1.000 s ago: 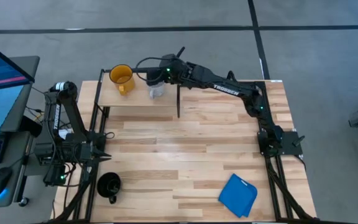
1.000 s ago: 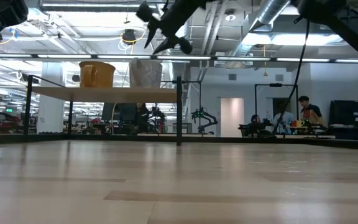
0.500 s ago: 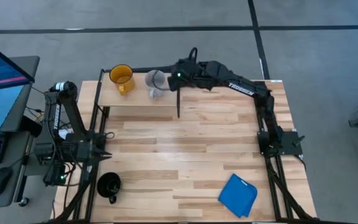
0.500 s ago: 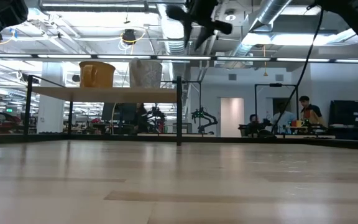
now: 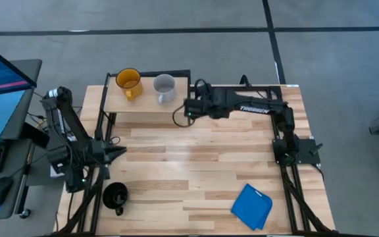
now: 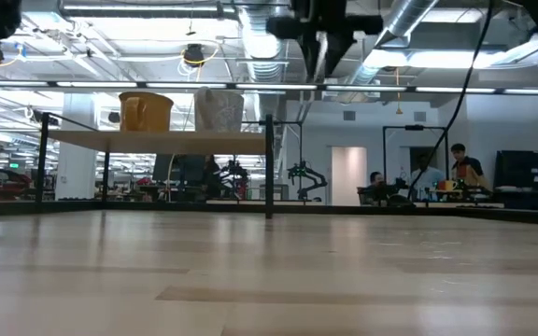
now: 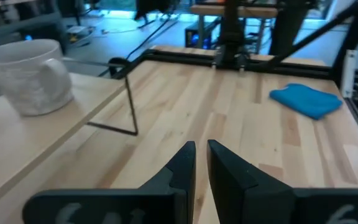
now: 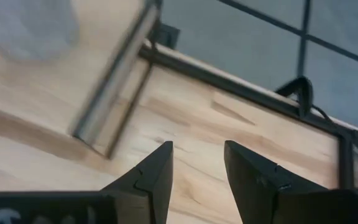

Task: Stack small to large cups/mugs on shelf
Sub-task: Put the gray mug on the shelf

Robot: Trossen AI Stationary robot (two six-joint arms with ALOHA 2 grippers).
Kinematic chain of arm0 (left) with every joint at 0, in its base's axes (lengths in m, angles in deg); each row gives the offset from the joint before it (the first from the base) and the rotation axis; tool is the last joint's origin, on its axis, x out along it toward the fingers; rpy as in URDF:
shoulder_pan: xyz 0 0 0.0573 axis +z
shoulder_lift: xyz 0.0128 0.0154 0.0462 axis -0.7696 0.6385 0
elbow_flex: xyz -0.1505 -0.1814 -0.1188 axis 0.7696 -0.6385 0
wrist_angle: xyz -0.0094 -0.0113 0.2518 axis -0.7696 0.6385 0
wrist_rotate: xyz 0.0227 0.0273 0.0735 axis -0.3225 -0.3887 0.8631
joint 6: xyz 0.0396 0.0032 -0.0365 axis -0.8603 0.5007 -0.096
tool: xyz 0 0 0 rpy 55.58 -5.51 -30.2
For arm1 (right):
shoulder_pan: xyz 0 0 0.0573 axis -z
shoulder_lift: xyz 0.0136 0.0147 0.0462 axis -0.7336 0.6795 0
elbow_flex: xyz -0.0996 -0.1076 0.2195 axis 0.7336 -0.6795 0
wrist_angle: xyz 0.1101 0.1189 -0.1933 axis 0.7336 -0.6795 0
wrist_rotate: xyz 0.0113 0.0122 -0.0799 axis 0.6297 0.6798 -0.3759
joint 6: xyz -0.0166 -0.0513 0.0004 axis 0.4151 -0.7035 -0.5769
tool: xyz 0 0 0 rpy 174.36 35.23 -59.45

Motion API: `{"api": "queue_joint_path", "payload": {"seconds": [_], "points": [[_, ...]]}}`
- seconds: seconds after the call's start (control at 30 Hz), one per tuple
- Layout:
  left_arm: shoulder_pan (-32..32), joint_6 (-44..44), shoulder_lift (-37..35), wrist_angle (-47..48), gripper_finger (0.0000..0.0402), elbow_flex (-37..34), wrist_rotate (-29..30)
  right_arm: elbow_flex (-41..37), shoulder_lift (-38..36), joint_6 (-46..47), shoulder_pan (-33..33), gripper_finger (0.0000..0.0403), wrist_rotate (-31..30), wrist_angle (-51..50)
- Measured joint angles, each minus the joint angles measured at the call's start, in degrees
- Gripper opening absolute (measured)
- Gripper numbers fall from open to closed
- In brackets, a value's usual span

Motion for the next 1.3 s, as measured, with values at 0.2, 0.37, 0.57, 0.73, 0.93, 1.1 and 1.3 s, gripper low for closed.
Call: {"api": "queue_joint_path", "payload": {"seconds": [0.2,0.37,0.57,0.73,0.93,1.1,1.3], "points": [[1.7,-1.8,-1.8,-0.2,0.0032,0.0,-0.3,-10.5,-0.2,4.8,-2.6,0.0169,0.2,-0.2],[1.7,-5.5,-2.6,-2.1,0.0032,0.0,-0.4,-18.8,-0.4,7.0,-5.7,0.0169,2.7,-0.2],[1.7,-8.4,-3.1,-2.3,0.0032,0.0,-0.3,-24.6,-6.9,10.5,-10.0,0.0169,4.0,-0.4],[1.7,-10.7,-3.2,-2.1,0.0032,0.0,0.2,-25.2,-14.1,2.6,-13.0,0.0169,2.5,-0.1],[1.7,-11.9,-3.3,-2.0,0.0032,0.0,1.1,-25.2,-21.1,0.0,-17.3,0.0169,4.8,6.0],[1.7,-13.8,-3.9,-2.0,0.0032,0.0,1.1,-25.2,-26.9,-2.4,-20.4,0.0169,0.2,9.2],[1.7,-15.9,-4.6,-2.0,0.0032,0.0,1.1,-25.5,-32.0,-3.6,-21.7,0.0169,-3.5,9.5]]}}
